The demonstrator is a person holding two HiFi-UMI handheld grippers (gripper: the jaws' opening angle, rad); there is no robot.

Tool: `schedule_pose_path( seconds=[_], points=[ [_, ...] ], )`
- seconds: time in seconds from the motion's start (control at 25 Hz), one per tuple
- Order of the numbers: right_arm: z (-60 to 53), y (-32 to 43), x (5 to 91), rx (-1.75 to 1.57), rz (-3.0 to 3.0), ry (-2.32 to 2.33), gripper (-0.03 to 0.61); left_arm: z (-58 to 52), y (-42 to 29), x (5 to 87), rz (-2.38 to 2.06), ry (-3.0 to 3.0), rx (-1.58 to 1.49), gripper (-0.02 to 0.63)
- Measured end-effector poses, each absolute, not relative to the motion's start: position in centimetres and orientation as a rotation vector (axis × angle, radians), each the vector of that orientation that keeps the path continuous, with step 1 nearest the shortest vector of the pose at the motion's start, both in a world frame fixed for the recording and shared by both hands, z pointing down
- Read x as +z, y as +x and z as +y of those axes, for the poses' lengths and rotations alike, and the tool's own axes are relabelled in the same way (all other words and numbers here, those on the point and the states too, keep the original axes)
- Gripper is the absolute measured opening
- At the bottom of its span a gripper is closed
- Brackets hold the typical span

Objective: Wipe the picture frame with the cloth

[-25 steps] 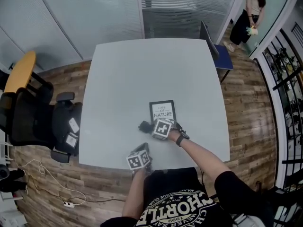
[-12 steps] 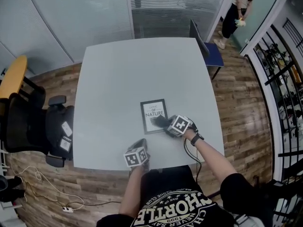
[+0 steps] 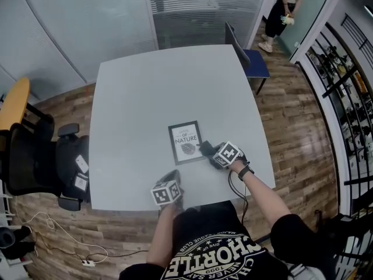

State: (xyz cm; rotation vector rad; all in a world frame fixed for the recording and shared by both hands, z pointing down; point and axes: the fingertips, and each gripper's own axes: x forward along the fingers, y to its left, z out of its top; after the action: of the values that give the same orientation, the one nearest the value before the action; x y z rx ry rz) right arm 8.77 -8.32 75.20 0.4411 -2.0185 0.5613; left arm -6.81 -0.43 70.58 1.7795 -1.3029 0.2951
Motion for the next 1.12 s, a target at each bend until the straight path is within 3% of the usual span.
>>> schedule_pose_path(
  seconds=[0.36,0.76,1.12],
  points=[
    [-10.7,4.2,64.4,0.438,-2.383,0.623,0.078,-2.5,-8.9,64.2,-1.375,1.928,0.275,-0.003],
    [-10.4,5.0,41.1,-0.014,-2.691,1.287,0.078,-7.2,-9.6,42.7,-1.637,2.325,0.069,-0.003],
    [-8.1,10.3,36.8,-0.094,-2.633,1.548,0.078,-4.8,-7.4,37.1,-1.830,2.410,0.004,-0.003]
  ],
)
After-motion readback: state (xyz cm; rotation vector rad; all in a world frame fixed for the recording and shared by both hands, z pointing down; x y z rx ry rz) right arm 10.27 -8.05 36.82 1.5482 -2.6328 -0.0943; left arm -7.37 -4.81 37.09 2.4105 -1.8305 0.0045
